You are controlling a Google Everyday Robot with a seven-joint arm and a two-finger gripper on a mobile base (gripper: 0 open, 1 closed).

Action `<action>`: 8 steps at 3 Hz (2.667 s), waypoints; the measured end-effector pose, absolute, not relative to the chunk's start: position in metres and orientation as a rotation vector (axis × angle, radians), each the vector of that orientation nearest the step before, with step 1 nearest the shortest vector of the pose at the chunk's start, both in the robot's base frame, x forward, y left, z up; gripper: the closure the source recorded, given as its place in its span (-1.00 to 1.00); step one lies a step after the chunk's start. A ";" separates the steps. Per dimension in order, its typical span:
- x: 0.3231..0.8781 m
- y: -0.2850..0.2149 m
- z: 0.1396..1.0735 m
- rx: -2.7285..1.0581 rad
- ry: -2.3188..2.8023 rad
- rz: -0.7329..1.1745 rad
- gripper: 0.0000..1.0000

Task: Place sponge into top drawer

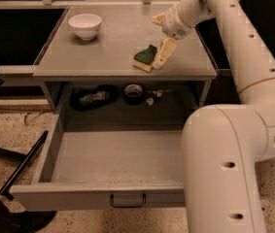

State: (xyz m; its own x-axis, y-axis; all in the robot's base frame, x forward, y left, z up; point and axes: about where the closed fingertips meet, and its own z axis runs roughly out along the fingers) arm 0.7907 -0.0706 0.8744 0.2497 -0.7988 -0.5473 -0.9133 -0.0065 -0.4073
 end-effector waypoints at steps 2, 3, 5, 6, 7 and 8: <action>0.795 -0.054 0.862 -1.853 1.534 0.264 -1.00; 0.790 -0.048 0.853 -1.864 1.547 0.323 -1.00; 0.785 -0.037 0.840 -1.856 1.580 0.404 -1.00; 0.785 -0.037 0.840 -1.856 1.580 0.404 -0.63; 0.785 -0.037 0.840 -1.856 1.580 0.404 -0.16; 0.789 -0.035 0.841 -1.844 1.580 0.396 0.30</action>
Offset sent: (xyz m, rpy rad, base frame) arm 0.0419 0.0022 0.0086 0.0144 0.0490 0.0744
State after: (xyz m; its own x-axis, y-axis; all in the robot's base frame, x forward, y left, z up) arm 0.7888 -0.0353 0.8413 0.2214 -0.7539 -0.6186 -0.9565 -0.0442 -0.2885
